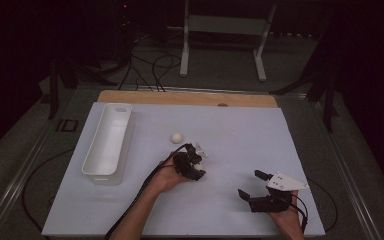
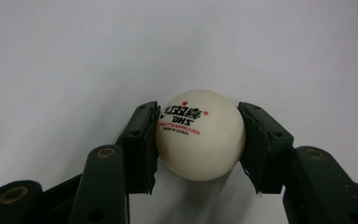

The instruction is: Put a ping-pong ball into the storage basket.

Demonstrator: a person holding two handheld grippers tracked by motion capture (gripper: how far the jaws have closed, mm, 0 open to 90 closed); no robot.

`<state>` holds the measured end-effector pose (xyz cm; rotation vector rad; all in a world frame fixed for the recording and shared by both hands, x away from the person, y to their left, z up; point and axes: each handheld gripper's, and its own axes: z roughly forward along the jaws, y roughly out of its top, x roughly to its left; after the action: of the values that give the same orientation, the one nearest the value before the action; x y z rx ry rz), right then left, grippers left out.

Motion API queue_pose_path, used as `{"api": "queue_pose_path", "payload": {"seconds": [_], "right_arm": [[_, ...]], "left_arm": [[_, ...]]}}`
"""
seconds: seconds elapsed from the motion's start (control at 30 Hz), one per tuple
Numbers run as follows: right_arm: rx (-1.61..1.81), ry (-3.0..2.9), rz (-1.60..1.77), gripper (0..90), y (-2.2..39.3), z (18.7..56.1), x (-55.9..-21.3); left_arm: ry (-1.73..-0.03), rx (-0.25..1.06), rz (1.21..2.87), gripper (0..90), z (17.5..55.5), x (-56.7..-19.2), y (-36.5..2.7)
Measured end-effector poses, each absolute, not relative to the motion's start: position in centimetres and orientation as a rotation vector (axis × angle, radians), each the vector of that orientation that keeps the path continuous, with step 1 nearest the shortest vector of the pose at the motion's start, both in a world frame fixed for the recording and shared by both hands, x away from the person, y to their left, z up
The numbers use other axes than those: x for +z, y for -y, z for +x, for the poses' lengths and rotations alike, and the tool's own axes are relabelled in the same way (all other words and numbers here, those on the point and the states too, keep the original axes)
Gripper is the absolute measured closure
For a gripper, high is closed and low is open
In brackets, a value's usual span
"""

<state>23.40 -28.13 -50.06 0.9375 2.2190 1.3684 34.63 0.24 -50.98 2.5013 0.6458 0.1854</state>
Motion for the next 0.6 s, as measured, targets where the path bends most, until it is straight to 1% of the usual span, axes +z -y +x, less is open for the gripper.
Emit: {"api": "queue_pose_path", "payload": {"seconds": [0.6], "right_arm": [[1.377,-2.211,0.943,8.2,28.18,23.41,-50.05]], "left_arm": [[-0.658,0.202,2.494,50.9,34.63,-50.36,-0.43]]}}
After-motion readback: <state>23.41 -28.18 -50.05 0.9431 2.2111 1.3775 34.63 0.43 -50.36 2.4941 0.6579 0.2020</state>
